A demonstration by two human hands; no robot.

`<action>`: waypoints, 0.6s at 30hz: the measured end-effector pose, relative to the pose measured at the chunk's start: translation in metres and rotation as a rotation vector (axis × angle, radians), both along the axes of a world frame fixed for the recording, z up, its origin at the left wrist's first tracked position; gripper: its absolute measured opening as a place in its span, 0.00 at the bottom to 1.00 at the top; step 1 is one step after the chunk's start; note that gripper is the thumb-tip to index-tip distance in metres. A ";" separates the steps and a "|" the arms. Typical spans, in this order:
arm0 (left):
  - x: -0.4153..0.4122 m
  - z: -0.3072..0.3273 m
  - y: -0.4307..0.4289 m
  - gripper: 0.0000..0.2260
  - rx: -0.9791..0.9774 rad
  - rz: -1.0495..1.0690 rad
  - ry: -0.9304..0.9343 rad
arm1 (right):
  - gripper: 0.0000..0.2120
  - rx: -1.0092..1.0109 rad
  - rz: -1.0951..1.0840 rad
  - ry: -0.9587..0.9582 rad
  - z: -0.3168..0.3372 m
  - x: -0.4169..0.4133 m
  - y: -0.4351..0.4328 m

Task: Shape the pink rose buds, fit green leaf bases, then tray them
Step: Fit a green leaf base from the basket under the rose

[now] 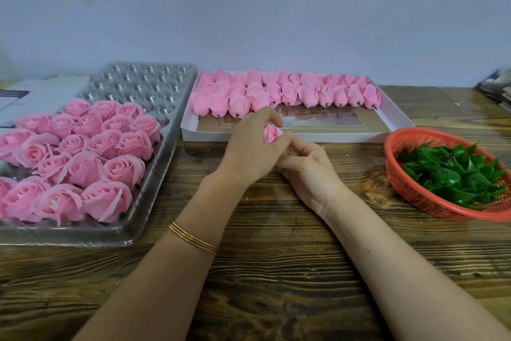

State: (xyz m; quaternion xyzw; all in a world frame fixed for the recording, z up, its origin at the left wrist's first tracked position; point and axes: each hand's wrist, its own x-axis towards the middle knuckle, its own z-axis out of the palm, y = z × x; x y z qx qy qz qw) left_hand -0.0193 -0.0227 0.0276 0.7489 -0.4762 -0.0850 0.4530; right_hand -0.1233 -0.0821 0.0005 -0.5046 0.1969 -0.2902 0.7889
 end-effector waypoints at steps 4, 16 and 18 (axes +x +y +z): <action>-0.001 0.003 0.002 0.03 0.033 -0.038 -0.035 | 0.18 0.023 0.012 -0.010 0.000 0.000 -0.001; 0.003 0.009 0.005 0.05 0.187 -0.080 -0.112 | 0.13 0.001 0.062 -0.043 -0.002 0.000 -0.002; 0.004 0.010 0.005 0.06 0.197 -0.079 -0.132 | 0.14 -0.003 0.071 -0.049 -0.001 0.000 -0.002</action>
